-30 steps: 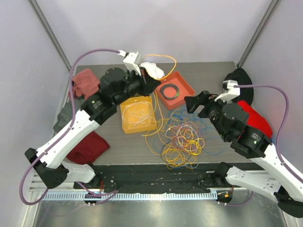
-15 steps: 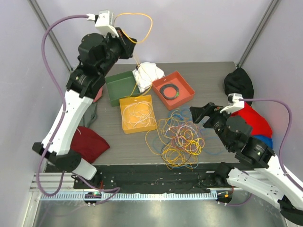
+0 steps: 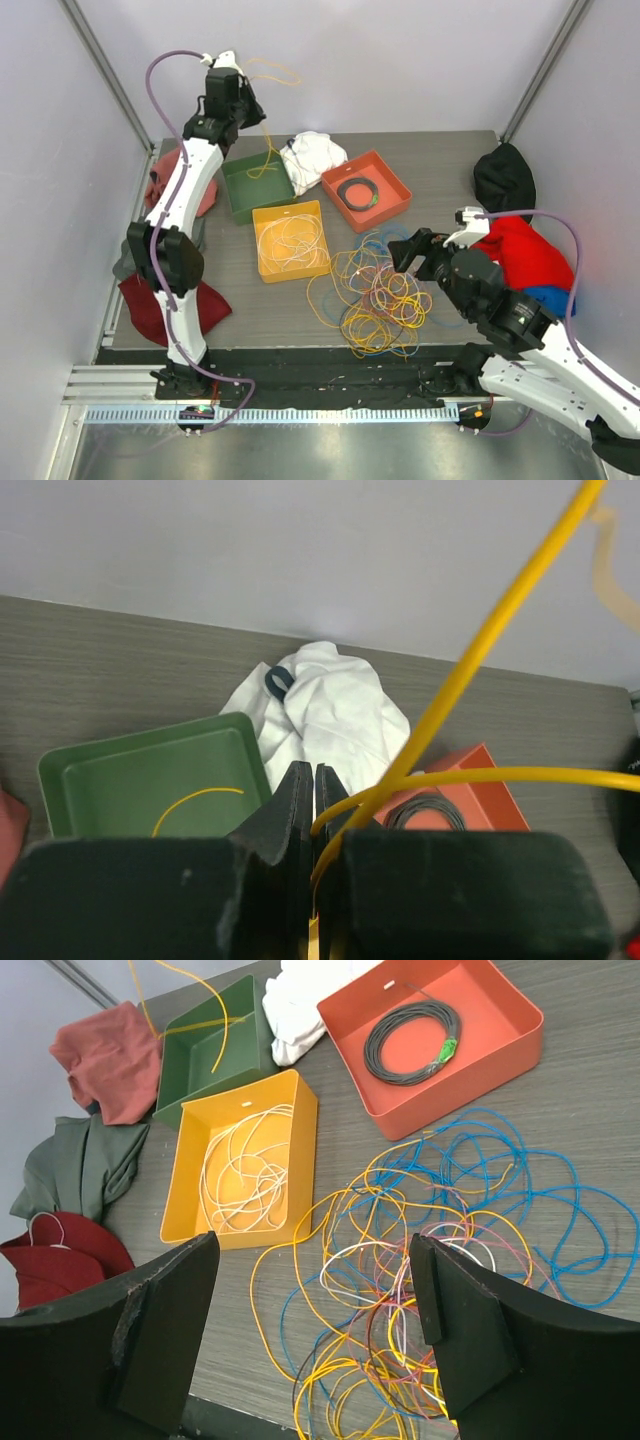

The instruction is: Untangle the cables

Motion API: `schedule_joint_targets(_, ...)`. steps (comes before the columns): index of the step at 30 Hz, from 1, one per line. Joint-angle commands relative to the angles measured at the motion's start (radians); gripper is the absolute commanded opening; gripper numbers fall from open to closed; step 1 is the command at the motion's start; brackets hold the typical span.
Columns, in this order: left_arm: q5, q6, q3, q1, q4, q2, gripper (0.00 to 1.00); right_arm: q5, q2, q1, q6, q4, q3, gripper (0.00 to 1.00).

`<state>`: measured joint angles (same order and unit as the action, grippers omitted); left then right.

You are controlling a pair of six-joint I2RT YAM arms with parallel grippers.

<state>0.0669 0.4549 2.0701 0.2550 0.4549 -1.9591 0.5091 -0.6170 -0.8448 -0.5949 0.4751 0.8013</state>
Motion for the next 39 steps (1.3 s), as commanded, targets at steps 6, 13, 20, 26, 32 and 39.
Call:
schedule_joint_targets(6,-0.039,0.008,0.164,-0.083,-0.047,-0.126,0.0,-0.024,-0.09,-0.005,-0.008,-0.105,-0.045,0.85)
schedule_joint_targets(13,0.02,-0.041,-0.037,-0.094,-0.133,-0.129,0.0,-0.006,-0.116,-0.004,-0.002,-0.136,-0.067,0.85)
schedule_joint_targets(20,0.094,-0.079,-0.099,-0.105,-0.215,-0.162,0.0,0.011,-0.112,-0.004,0.007,-0.139,-0.073,0.84)
schedule_joint_targets(26,0.177,-0.105,-0.212,-0.102,-0.332,-0.132,0.0,0.029,-0.115,-0.004,0.012,-0.139,-0.077,0.84)
schedule_joint_targets(32,0.298,-0.18,-0.288,-0.105,-0.479,-0.08,0.0,0.039,-0.104,-0.003,0.014,-0.141,-0.086,0.84)
schedule_joint_targets(39,0.356,-0.202,-0.317,-0.097,-0.538,-0.075,0.0,0.049,-0.11,-0.002,0.017,-0.151,-0.097,0.83)
